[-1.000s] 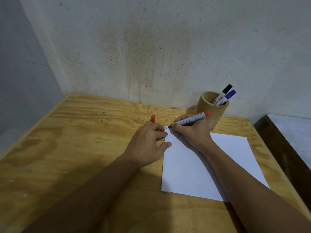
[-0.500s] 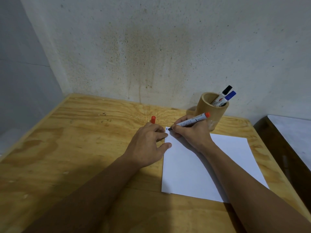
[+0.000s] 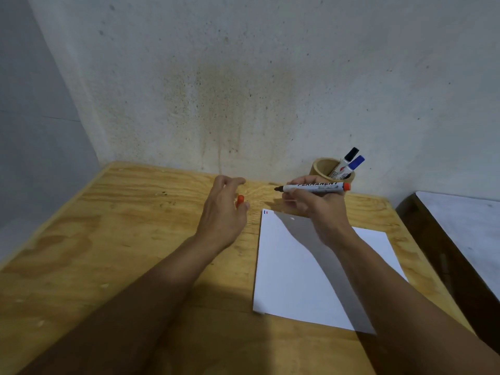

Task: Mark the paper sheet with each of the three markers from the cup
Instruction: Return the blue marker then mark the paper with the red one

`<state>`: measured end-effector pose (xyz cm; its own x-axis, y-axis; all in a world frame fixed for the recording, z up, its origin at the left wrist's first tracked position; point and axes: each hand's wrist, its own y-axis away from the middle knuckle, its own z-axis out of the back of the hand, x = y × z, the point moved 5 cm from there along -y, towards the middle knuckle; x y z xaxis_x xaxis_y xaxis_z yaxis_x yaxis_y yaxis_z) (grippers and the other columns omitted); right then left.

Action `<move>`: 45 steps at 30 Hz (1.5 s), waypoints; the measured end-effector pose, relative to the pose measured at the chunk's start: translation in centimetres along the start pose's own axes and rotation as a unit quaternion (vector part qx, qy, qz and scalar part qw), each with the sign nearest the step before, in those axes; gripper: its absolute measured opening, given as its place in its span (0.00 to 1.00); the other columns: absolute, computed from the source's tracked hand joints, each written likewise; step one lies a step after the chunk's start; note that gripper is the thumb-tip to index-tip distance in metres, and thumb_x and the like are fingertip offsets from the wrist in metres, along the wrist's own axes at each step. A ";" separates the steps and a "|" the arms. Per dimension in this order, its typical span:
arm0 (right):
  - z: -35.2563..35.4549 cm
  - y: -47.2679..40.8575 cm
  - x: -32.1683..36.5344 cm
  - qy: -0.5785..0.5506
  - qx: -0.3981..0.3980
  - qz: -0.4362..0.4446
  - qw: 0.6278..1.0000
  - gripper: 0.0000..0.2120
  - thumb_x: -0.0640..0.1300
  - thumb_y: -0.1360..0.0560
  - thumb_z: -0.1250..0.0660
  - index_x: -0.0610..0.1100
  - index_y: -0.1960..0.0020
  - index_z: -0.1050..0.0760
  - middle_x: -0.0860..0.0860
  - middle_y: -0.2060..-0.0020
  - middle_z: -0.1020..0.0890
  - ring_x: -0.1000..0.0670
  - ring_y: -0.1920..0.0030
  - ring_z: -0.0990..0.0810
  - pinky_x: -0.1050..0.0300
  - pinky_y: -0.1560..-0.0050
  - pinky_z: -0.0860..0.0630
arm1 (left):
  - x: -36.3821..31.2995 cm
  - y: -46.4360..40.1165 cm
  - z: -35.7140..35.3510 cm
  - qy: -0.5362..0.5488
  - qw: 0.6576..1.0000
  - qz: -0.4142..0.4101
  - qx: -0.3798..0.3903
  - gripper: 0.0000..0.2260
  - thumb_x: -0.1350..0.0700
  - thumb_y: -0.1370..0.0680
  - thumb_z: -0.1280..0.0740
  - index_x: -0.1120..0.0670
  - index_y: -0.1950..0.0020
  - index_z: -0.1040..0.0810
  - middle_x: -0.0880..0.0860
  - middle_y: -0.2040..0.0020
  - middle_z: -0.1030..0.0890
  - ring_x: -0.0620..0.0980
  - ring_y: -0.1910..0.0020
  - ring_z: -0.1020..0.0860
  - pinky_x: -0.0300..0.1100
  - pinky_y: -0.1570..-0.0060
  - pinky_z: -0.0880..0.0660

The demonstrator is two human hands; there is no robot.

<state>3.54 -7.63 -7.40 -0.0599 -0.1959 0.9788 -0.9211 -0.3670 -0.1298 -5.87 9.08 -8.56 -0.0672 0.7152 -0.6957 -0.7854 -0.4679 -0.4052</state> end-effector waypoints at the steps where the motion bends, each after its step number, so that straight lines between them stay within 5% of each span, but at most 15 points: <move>1: 0.1 0.1 0.5 -0.013 0.001 -0.005 1.000 0.06 0.29 0.29 0.28 0.31 0.53 0.23 0.37 0.61 0.20 0.43 0.61 0.17 0.51 0.60 0.18 | 0.2 -0.7 -0.4 -0.014 1.000 0.008 0.026 0.16 0.62 0.27 0.31 0.55 0.39 0.24 0.51 0.45 0.29 0.48 0.53 0.27 0.37 0.53 0.32; 4: 0.4 0.5 1.8 -0.004 0.008 -0.003 1.000 0.08 0.31 0.28 0.29 0.30 0.50 0.23 0.36 0.60 0.18 0.43 0.62 0.16 0.51 0.61 0.19 | 0.8 -1.8 -0.9 -0.028 0.997 0.039 0.054 0.09 0.65 0.28 0.30 0.58 0.50 0.18 0.56 0.51 0.21 0.49 0.56 0.24 0.38 0.54 0.30; 6: 0.8 0.8 2.6 0.014 -0.002 0.008 1.000 0.10 0.33 0.28 0.28 0.32 0.48 0.24 0.37 0.60 0.17 0.45 0.64 0.15 0.52 0.62 0.18 | 0.7 -2.0 -0.4 0.090 0.990 0.109 0.026 0.06 0.66 0.29 0.29 0.58 0.55 0.18 0.57 0.55 0.18 0.49 0.60 0.21 0.43 0.55 0.22; 8: 1.1 0.9 3.5 0.012 -0.008 0.020 1.000 0.10 0.35 0.29 0.26 0.32 0.50 0.23 0.36 0.59 0.16 0.46 0.66 0.16 0.54 0.64 0.20 | 0.2 -1.8 0.0 0.293 0.934 0.205 0.019 0.05 0.67 0.29 0.30 0.58 0.57 0.18 0.58 0.58 0.17 0.51 0.63 0.18 0.50 0.54 0.19; 10: 1.2 1.0 4.3 0.029 -0.012 0.036 0.999 0.09 0.37 0.29 0.25 0.33 0.54 0.21 0.38 0.61 0.16 0.47 0.67 0.17 0.54 0.65 0.21 | -1.0 -1.7 0.1 0.427 0.866 0.258 0.047 0.05 0.68 0.28 0.31 0.60 0.55 0.19 0.60 0.58 0.17 0.51 0.63 0.17 0.47 0.55 0.18; 13: 1.1 1.2 5.3 0.053 -0.019 0.056 0.997 0.07 0.38 0.30 0.24 0.35 0.57 0.20 0.45 0.67 0.16 0.49 0.68 0.18 0.56 0.68 0.22 | -3.2 -1.4 0.4 0.512 0.814 0.262 0.086 0.06 0.69 0.27 0.33 0.66 0.51 0.21 0.61 0.58 0.18 0.50 0.65 0.17 0.39 0.61 0.18; 18: 1.3 1.8 6.4 0.056 -0.018 0.065 0.996 0.06 0.37 0.30 0.24 0.35 0.58 0.19 0.46 0.69 0.18 0.49 0.68 0.19 0.57 0.69 0.24 | -4.7 -0.9 -0.3 0.528 0.801 0.252 0.125 0.06 0.66 0.26 0.33 0.65 0.51 0.21 0.61 0.61 0.18 0.50 0.65 0.17 0.40 0.62 0.18; 23: 1.9 2.1 7.2 0.079 -0.018 0.072 0.994 0.09 0.36 0.30 0.24 0.30 0.57 0.19 0.41 0.67 0.19 0.49 0.67 0.21 0.58 0.70 0.26 | -6.1 -0.9 -0.6 0.525 0.801 0.251 0.141 0.06 0.66 0.27 0.32 0.66 0.52 0.20 0.62 0.61 0.18 0.51 0.65 0.17 0.39 0.64 0.19; 31: 2.8 1.2 8.9 0.136 0.000 0.082 0.987 0.11 0.47 0.25 0.29 0.39 0.54 0.17 0.49 0.64 0.16 0.56 0.63 0.19 0.63 0.65 0.25 | -9.1 -2.0 -0.3 0.516 0.823 0.204 0.122 0.06 0.65 0.29 0.29 0.66 0.54 0.19 0.62 0.62 0.16 0.54 0.63 0.16 0.41 0.62 0.18; 37: 3.9 0.3 10.2 0.078 -0.012 0.029 0.996 0.11 0.47 0.18 0.40 0.42 0.54 0.24 0.44 0.55 0.16 0.50 0.54 0.17 0.59 0.58 0.24 | -12.2 -2.6 -1.8 0.438 0.873 0.177 0.125 0.21 0.64 0.33 0.24 0.60 0.44 0.29 0.62 0.60 0.16 0.53 0.67 0.17 0.42 0.64 0.19; 41: 5.9 -0.8 12.1 -0.004 -0.063 -0.013 0.998 0.13 0.47 0.16 0.46 0.39 0.47 0.29 0.42 0.60 0.21 0.42 0.56 0.16 0.47 0.54 0.18 | -12.1 -3.4 -3.2 0.312 0.937 0.122 0.098 0.18 0.58 0.34 0.23 0.56 0.48 0.26 0.57 0.59 0.16 0.53 0.61 0.17 0.46 0.58 0.19; 45: 8.3 -2.0 13.9 0.279 -0.079 -0.027 0.957 0.18 0.50 0.17 0.45 0.39 0.38 0.25 0.45 0.63 0.27 0.48 0.67 0.23 0.54 0.68 0.22 | -11.7 -3.5 -3.3 0.093 0.994 -0.028 0.057 0.14 0.60 0.29 0.32 0.54 0.44 0.22 0.52 0.46 0.18 0.52 0.48 0.22 0.45 0.48 0.25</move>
<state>7.77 -17.19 5.15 -0.1666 0.3513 0.9213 -0.9725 -0.2128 -0.0947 -0.30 0.64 -0.92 0.0855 0.6257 -0.7754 -0.8498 -0.3605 -0.3846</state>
